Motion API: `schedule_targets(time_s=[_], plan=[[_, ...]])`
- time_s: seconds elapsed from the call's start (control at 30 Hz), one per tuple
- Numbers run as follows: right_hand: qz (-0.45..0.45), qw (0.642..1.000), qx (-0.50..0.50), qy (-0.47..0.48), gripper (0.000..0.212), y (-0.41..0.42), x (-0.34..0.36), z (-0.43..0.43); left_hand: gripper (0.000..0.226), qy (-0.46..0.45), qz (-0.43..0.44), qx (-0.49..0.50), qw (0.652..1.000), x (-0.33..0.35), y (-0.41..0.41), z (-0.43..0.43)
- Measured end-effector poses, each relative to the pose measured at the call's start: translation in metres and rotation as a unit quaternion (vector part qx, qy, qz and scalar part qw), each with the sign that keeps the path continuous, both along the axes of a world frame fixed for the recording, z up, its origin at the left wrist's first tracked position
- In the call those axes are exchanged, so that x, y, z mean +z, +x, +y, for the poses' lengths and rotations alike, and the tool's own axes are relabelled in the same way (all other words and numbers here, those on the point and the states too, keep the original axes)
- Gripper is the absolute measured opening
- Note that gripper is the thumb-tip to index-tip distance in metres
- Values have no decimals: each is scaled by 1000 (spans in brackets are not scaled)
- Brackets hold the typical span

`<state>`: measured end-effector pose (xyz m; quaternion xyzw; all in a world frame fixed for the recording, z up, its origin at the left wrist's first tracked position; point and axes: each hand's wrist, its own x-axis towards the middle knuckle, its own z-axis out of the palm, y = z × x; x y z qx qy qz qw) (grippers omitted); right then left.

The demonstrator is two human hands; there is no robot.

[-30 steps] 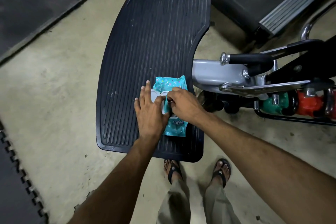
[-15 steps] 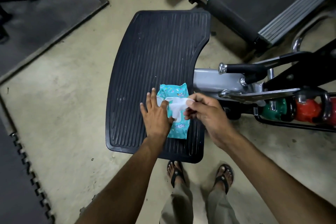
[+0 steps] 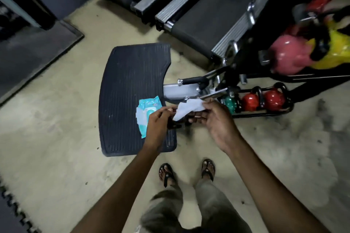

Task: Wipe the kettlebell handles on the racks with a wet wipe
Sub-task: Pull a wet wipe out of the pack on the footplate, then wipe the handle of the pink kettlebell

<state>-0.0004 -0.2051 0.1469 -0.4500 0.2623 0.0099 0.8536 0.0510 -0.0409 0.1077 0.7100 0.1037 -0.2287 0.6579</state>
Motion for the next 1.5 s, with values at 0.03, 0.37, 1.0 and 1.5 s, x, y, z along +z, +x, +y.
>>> schedule_targets(time_s=[0.03,0.37,1.0,1.5], plan=[[5,1000,-10,-11,32,-9,5,-9,25,-30,7,0,1000,18,-8,-14],[-36,780,-81,-619,20,-96,40,-133,8,-66,-55,-119,989,79,-70,-156],[-98,838,-36,-535,13,-54,75,-359,22,-85,-143,-126,978,126,-49,-362],[-2,664,242,-707,21,179,86,-458,91,234,-418,-329,814,70,51,-421]])
